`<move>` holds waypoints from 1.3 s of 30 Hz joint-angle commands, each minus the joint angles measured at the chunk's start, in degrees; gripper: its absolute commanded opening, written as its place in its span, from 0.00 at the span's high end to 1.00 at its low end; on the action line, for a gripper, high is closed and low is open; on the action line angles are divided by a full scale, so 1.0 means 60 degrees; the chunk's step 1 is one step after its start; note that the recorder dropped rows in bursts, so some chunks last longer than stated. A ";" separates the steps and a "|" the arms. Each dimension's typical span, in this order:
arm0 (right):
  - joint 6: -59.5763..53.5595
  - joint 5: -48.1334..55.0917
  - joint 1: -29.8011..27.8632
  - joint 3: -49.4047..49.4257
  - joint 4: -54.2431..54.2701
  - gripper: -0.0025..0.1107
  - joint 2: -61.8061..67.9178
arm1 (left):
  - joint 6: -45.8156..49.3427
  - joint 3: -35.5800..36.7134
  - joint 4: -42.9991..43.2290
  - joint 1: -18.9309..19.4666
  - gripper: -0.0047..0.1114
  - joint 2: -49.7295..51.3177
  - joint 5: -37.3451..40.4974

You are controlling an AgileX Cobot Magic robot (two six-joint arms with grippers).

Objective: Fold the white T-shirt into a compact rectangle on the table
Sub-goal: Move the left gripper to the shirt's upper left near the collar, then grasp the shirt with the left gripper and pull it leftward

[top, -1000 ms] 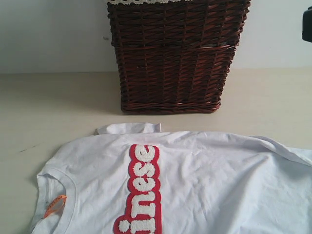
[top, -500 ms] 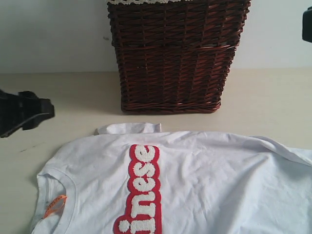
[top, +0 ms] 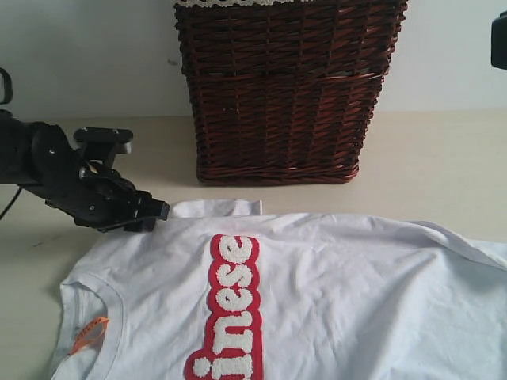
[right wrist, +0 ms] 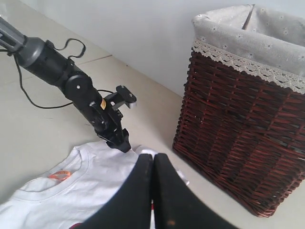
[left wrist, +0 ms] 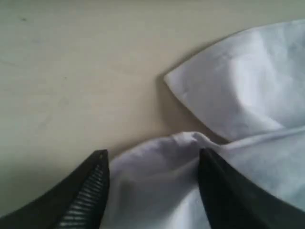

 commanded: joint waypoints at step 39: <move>-0.0170 0.0084 -0.0057 0.0046 -0.0145 0.98 -0.0017 | -0.2073 -0.0557 0.4857 -0.3986 0.42 -0.0469 0.3064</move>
